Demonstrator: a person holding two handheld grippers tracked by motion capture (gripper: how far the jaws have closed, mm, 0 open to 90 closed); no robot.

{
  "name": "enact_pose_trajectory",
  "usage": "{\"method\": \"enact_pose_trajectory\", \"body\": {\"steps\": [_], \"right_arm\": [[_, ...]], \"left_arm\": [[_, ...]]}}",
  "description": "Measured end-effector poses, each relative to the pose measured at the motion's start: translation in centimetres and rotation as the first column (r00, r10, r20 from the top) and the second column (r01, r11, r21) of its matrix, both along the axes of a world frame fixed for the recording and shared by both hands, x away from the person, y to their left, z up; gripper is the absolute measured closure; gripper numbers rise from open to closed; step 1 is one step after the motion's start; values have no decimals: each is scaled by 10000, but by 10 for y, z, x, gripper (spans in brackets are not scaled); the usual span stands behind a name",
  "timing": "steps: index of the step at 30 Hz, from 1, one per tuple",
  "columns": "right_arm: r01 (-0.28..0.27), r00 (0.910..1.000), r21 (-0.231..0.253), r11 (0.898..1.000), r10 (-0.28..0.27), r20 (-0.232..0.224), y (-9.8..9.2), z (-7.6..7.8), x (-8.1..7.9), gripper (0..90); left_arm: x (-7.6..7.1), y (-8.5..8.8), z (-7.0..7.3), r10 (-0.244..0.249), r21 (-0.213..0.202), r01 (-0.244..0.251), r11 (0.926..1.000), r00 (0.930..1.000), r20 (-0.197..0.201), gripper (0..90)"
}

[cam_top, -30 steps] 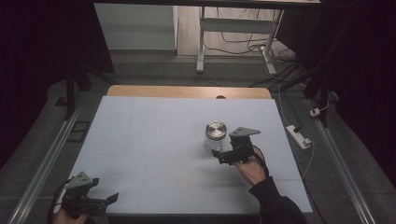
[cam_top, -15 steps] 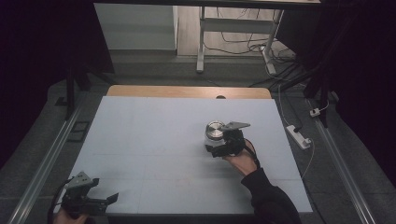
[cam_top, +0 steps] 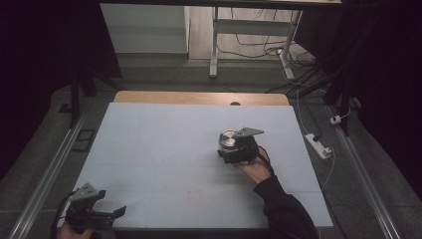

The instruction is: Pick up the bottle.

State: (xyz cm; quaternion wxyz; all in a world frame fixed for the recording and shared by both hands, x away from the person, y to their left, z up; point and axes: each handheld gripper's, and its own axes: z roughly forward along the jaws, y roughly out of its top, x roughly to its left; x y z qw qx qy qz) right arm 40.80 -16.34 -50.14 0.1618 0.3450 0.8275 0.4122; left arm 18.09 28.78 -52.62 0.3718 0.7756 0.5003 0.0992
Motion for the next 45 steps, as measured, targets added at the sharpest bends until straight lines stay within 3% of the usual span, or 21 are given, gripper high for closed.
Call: {"method": "enact_pose_trajectory", "body": {"steps": [11, 19, 35, 45], "right_arm": [[-29, 9998, -185, 9998, 33, 182, 0, 1, -2, 144], [-282, 9994, 72, 9996, 280, 221, -2, 7, -5, 146], [-1184, 9926, 104, 9929, 1181, 279, 6, 27, -31, 146], [-1656, 9861, 142, 9861, 1653, 187, 17, 31, -46, 146]], "left_arm": [[0, 0, 0, -23, 12, 23, 10000, 10000, -17, 12], [0, 0, 0, -19, 9, 19, 10000, 10000, -5, 12], [0, 0, 0, -14, 27, 14, 10000, 10000, -9, 12], [0, 0, 0, -27, 37, 28, 10000, 10000, -18, 12]]}}
